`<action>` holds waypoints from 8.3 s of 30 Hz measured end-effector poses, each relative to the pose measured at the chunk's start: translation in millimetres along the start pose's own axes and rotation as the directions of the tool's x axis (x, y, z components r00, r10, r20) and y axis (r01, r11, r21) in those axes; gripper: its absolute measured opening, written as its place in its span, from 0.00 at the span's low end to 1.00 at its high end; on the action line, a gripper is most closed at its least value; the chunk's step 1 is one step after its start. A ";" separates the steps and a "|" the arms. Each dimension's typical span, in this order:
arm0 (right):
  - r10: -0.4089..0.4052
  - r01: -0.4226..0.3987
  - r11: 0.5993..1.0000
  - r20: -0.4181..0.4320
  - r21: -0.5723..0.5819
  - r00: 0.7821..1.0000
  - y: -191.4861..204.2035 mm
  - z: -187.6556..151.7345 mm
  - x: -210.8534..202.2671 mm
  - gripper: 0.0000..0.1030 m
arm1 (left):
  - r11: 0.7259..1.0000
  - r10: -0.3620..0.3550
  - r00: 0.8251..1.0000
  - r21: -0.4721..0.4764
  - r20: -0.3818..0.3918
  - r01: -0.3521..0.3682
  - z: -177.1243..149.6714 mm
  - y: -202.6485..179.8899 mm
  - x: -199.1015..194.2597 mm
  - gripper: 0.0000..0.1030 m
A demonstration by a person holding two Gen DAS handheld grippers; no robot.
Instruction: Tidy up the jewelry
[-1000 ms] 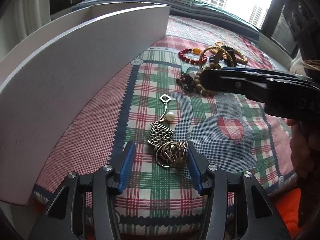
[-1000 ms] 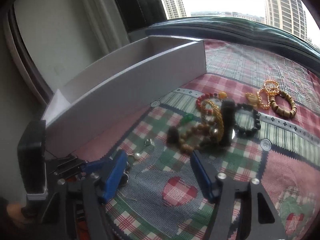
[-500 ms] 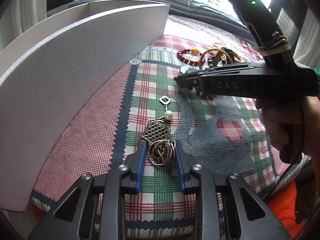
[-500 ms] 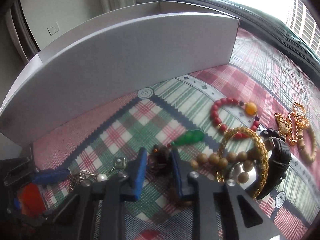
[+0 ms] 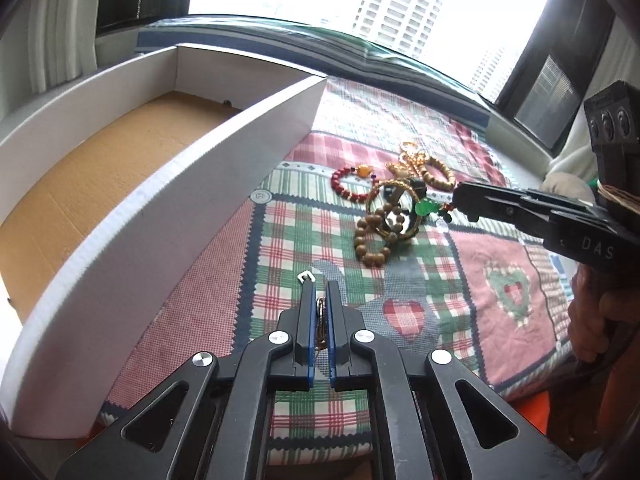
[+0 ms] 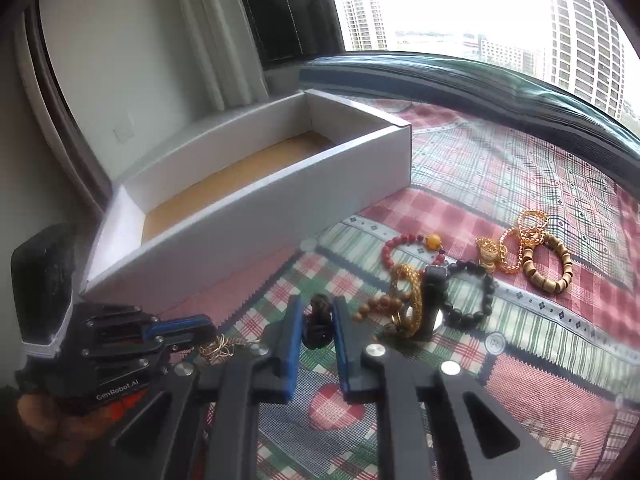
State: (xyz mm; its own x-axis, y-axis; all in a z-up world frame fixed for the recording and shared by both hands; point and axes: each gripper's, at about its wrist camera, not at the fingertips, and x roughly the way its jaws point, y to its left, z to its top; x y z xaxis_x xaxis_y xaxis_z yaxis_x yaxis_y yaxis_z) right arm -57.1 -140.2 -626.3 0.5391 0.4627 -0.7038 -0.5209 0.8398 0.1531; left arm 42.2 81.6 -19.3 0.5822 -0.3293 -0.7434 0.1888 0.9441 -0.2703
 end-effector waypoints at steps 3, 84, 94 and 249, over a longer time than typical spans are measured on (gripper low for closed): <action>0.012 -0.012 1.000 0.023 0.011 1.000 -0.4 -0.6 -9.2 0.15 | 1.000 0.000 1.000 -0.027 0.013 0.001 11.8 4.4 -14.2 0.02; -0.400 0.406 0.816 -0.106 0.410 0.910 -60.9 -172.8 -31.4 0.99 | 0.975 0.146 0.989 0.166 0.035 -0.150 -46.0 -69.0 56.9 0.95; -0.354 0.316 0.870 0.033 0.379 0.935 -53.1 -165.1 -40.0 1.00 | 0.974 0.150 0.989 0.172 -0.015 -0.145 -46.2 -66.4 66.2 0.97; -0.209 0.218 0.926 -0.061 0.307 0.976 -38.9 -163.0 -47.1 0.54 | 0.944 0.054 0.993 0.330 -0.108 -0.016 -37.3 -56.7 47.3 0.58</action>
State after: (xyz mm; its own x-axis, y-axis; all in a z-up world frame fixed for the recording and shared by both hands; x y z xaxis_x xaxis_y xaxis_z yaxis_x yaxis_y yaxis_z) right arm -170.1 -240.9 -712.2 0.5947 0.2584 -0.7613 -0.1616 0.9660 0.2017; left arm 29.5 11.9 -61.9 0.5027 -0.2773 -0.8188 0.4302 0.9018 -0.0413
